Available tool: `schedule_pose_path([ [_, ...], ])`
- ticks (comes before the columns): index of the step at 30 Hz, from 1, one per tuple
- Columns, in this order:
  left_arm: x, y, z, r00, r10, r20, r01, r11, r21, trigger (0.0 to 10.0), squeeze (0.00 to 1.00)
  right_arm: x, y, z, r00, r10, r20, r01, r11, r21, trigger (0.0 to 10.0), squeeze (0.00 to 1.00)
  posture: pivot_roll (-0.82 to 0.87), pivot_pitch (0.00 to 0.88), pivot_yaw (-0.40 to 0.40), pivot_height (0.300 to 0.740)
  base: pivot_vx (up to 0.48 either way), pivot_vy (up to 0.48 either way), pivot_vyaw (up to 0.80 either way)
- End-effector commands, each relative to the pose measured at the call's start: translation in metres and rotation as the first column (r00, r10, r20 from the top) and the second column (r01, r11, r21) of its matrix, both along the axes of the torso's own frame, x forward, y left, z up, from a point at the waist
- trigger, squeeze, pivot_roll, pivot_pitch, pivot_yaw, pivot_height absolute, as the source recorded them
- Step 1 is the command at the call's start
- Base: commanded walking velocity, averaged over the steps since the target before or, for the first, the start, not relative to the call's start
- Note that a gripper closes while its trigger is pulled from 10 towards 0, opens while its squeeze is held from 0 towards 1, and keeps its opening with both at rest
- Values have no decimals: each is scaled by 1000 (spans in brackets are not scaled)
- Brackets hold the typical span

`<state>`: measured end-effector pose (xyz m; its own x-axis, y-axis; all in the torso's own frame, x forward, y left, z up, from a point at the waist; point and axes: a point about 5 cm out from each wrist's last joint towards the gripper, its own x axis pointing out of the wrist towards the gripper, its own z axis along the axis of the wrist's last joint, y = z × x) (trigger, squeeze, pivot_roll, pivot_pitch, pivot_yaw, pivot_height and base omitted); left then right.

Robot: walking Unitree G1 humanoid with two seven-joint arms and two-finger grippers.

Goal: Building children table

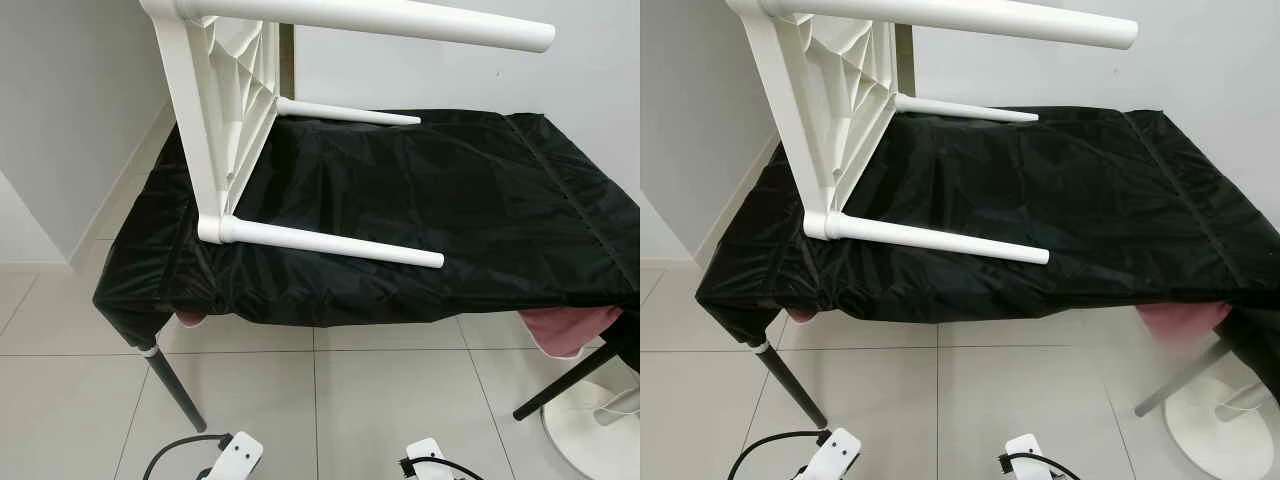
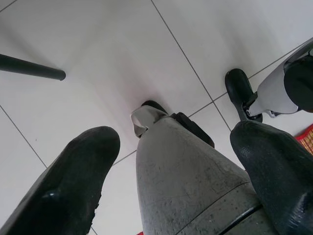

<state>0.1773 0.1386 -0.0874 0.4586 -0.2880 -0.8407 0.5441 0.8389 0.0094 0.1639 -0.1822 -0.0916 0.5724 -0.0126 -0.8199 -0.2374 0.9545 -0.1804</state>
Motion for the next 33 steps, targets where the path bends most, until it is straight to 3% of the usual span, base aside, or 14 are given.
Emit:
schedule_pose_path([
  [1,-7,6,-5,997,77,18,-78,992,99,10000,0,-5,-1,-2,1000,-9,-25,9,1000,3,10000,0,-17,0,2,740,0,0,0],
  [33,-6,7,-4,997,73,20,-75,992,102,10000,0,-4,0,-2,999,-19,-27,19,1000,14,10000,0,-14,0,1,740,0,0,0],
])
